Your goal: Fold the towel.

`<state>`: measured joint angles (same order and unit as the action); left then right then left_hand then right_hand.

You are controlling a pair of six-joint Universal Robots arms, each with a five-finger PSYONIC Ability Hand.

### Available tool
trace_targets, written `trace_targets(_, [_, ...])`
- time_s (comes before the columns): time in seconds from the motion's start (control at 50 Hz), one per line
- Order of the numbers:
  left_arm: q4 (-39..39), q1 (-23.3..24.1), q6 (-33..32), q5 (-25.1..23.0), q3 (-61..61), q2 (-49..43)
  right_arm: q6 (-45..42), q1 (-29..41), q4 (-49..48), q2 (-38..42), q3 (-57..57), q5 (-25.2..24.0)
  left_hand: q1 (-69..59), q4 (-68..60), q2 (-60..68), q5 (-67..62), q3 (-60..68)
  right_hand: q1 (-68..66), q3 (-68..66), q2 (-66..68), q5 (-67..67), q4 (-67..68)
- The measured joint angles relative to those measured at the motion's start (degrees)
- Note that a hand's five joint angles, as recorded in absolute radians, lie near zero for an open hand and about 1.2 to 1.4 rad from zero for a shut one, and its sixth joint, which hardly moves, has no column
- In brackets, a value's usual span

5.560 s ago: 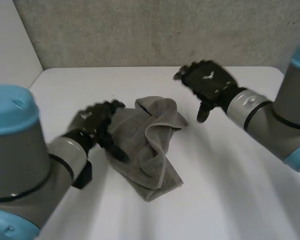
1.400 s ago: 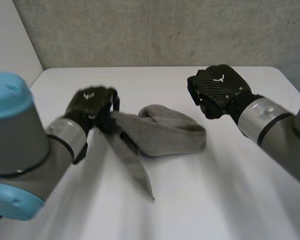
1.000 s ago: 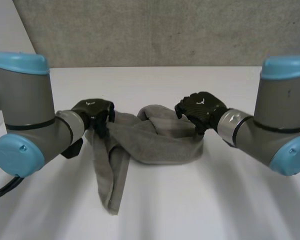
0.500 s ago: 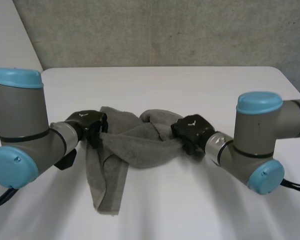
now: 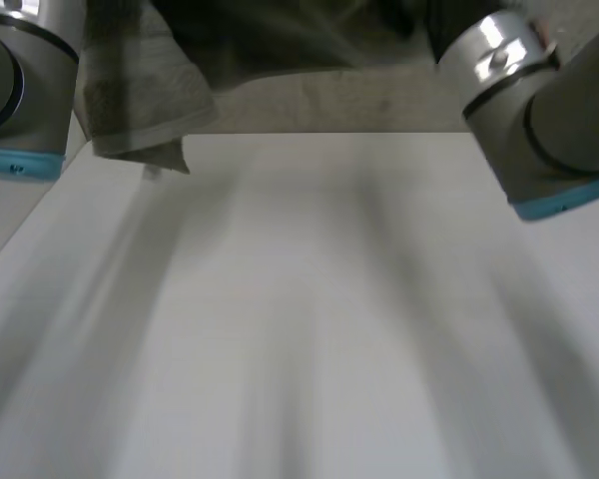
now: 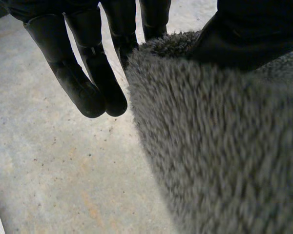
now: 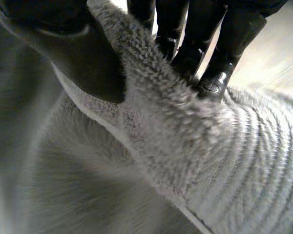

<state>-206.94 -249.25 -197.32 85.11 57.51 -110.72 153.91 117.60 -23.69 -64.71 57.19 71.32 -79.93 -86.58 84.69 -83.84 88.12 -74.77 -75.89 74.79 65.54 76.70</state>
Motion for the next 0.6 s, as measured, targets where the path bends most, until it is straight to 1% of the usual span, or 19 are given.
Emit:
trace_targets(0.06, [0.9,-0.1,0.0,-0.6,4.7,0.5,-1.0,0.1,7.1,1.3,0.7,-0.5,0.0,0.0,0.0,0.0,0.0,0.0,0.0,0.0,0.0,0.1])
trace_targets(0.08, [1.3,-0.2,0.0,-0.8,5.7,0.6,-1.2,0.1,8.0,1.4,0.9,-0.6,0.0,0.0,0.0,0.0,0.0,0.0,0.0,0.0,0.0,0.1])
trace_targets(0.12, [2.8,-0.4,0.1,-1.9,10.4,0.6,-2.4,0.0,12.3,2.2,2.0,-0.7,0.0,0.0,0.0,0.0,0.0,0.0,0.0,0.0,0.0,0.1])
trace_targets(0.28, [5.9,-2.4,-0.3,-6.0,26.0,0.1,-5.2,-0.1,19.4,4.1,8.4,-0.6,0.1,0.0,0.0,0.0,0.1,0.0,0.0,0.0,0.0,0.1])
trace_targets(0.32, [6.2,-3.0,-1.0,-7.6,31.7,-0.4,-6.3,-0.1,21.7,5.3,11.5,-0.6,0.1,0.0,0.0,0.0,0.1,0.0,0.0,0.0,0.0,0.1])
trace_targets(0.38, [6.6,-3.4,-2.4,-9.4,37.1,-0.9,-8.1,-0.2,25.1,6.6,14.8,-0.5,0.1,0.0,0.0,0.0,0.1,0.0,0.0,0.0,0.0,0.1])
trace_targets(0.5, [10.0,-3.4,-7.0,-13.4,42.9,-0.7,-11.6,-0.7,32.5,7.3,18.4,0.1,0.1,0.0,0.0,0.0,0.2,0.0,0.0,0.0,0.0,0.1])
trace_targets(0.6, [15.1,-2.8,-9.1,-15.6,41.9,1.2,-11.0,-1.3,37.2,3.5,18.2,1.0,0.1,0.0,0.0,0.0,0.2,0.0,0.0,0.0,0.0,0.1])
